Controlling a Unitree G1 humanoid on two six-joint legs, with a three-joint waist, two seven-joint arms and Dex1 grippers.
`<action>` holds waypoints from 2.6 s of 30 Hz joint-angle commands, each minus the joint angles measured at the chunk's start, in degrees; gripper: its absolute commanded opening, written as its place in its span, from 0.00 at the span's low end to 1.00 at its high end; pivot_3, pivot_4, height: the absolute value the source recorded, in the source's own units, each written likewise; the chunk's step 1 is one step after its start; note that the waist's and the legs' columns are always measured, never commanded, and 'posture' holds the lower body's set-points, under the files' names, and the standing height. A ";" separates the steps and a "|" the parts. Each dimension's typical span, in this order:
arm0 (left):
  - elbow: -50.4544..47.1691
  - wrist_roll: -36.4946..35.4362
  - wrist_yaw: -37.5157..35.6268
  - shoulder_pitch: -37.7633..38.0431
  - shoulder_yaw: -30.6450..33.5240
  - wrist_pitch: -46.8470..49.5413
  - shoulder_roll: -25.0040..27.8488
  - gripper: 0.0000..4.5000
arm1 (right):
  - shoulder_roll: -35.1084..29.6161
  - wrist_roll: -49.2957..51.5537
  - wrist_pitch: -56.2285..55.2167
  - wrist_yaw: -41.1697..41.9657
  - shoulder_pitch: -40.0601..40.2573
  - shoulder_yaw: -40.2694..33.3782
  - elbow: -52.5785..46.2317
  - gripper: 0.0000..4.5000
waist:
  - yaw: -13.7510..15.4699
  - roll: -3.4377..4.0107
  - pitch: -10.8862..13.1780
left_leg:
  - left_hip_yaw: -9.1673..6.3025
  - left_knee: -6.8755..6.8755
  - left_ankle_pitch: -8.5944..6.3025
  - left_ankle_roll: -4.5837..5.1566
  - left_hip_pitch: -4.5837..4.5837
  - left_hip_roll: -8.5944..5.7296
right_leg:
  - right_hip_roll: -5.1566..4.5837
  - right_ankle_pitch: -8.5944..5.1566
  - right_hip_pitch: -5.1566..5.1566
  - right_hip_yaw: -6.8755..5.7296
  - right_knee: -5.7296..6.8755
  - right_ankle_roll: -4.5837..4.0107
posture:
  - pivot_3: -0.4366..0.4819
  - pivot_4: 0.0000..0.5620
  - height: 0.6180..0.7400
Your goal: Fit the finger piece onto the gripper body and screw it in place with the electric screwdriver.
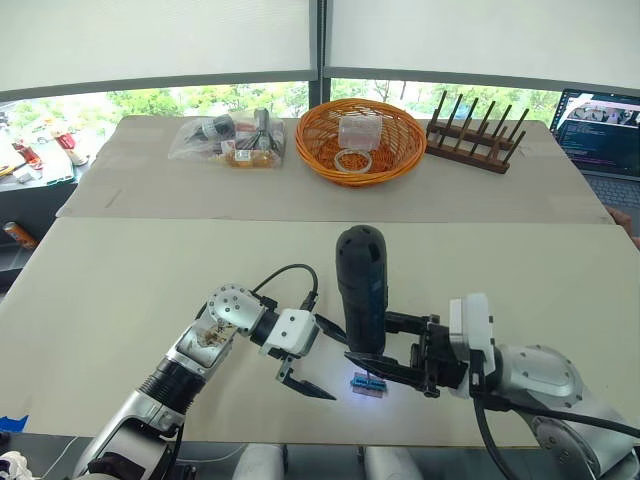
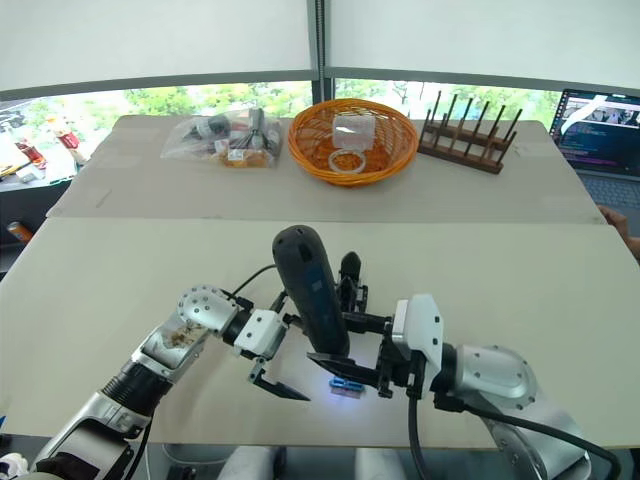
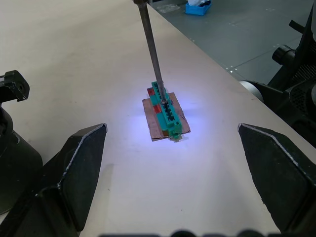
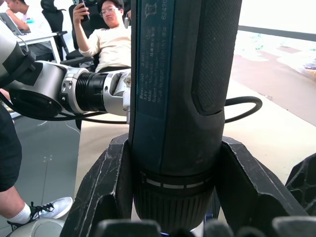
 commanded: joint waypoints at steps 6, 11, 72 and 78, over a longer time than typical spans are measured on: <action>-0.55 -0.39 -0.12 -0.94 0.22 -0.86 -0.02 1.00 | 0.14 0.20 -2.12 -0.02 -0.58 -0.46 -1.60 0.43 | 0.01 0.00 0.00 | 0.00 0.00 0.00 0.00 0.02 0.00 | 0.00 0.00 0.01 0.00 0.00 0.00 | 0.48 0.27 1.00; -0.54 -0.40 -0.09 -1.01 0.28 -0.73 0.07 1.00 | 0.18 0.04 -2.51 0.07 -0.19 -0.69 -1.58 0.43 | 0.01 0.00 0.00 | 0.00 0.00 0.00 0.00 0.02 0.00 | 0.00 0.00 0.02 0.00 0.00 0.00 | 0.48 0.27 1.00; 5.66 3.73 20.75 -5.22 4.65 16.25 -7.11 1.00 | -7.24 11.34 1.91 -4.39 -8.52 -7.82 -3.68 0.43 | 0.11 -0.01 0.00 | 0.00 0.01 0.00 0.01 0.05 -0.02 | -0.01 0.00 0.06 0.01 -0.01 0.00 | 0.48 0.27 1.00; 6.01 5.47 25.15 -3.55 3.50 17.29 -10.19 1.00 | -7.17 11.38 2.71 -5.87 -9.14 -7.74 -3.92 0.43 | 0.14 -0.01 0.00 | 0.00 0.01 0.00 0.01 0.05 -0.02 | -0.02 0.00 0.06 0.02 -0.01 0.00 | 0.48 0.27 1.00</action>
